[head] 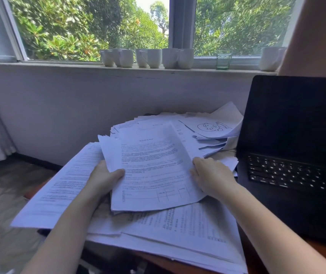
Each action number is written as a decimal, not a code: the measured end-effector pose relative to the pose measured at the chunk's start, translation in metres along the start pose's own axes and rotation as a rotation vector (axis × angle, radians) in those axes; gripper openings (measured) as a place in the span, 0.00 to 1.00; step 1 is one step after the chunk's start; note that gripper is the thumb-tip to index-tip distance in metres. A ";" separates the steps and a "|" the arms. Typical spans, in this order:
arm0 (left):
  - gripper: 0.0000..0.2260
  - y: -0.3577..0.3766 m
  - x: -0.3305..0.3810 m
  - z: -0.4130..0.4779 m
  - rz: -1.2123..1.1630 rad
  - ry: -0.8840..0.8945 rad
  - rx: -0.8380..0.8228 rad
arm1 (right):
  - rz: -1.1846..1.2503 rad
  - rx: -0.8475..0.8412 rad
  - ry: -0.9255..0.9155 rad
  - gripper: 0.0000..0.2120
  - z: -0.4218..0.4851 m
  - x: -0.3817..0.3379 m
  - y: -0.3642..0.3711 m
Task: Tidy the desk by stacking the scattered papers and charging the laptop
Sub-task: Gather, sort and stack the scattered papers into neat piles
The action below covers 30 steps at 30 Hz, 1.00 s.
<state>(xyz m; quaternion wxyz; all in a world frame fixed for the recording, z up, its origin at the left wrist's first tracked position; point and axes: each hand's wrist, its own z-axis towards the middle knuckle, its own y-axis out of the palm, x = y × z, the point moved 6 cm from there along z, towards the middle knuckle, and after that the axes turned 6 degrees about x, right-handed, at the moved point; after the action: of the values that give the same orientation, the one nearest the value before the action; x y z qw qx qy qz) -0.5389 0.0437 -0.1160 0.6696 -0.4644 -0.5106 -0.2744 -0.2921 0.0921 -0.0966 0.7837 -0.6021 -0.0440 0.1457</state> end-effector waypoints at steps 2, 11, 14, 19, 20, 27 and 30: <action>0.09 0.002 -0.001 0.002 -0.057 -0.018 -0.079 | -0.046 0.051 -0.060 0.05 0.000 -0.009 -0.002; 0.13 0.002 -0.006 0.016 -0.055 -0.025 -0.079 | 0.238 0.195 0.017 0.14 0.016 0.011 0.008; 0.13 -0.006 -0.008 0.015 0.010 0.063 0.123 | 0.465 0.198 0.202 0.20 0.023 0.029 0.014; 0.09 -0.022 -0.009 0.005 -0.071 0.222 0.412 | 0.597 0.093 0.347 0.22 0.038 0.033 0.022; 0.10 -0.025 -0.007 0.003 -0.086 0.245 0.457 | 0.610 0.057 0.377 0.19 0.042 0.031 0.022; 0.09 -0.037 -0.010 0.002 -0.095 0.257 0.617 | 0.765 0.020 0.486 0.10 0.065 0.031 0.030; 0.05 -0.038 -0.013 0.004 -0.139 0.222 0.625 | 0.657 0.302 0.407 0.16 0.058 0.041 0.010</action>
<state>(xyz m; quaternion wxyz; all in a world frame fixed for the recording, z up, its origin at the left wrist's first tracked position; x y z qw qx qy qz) -0.5767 0.0298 -0.1152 0.8107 -0.1679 -0.5246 -0.1984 -0.2686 0.1602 -0.0952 0.7677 -0.4788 0.3285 0.2710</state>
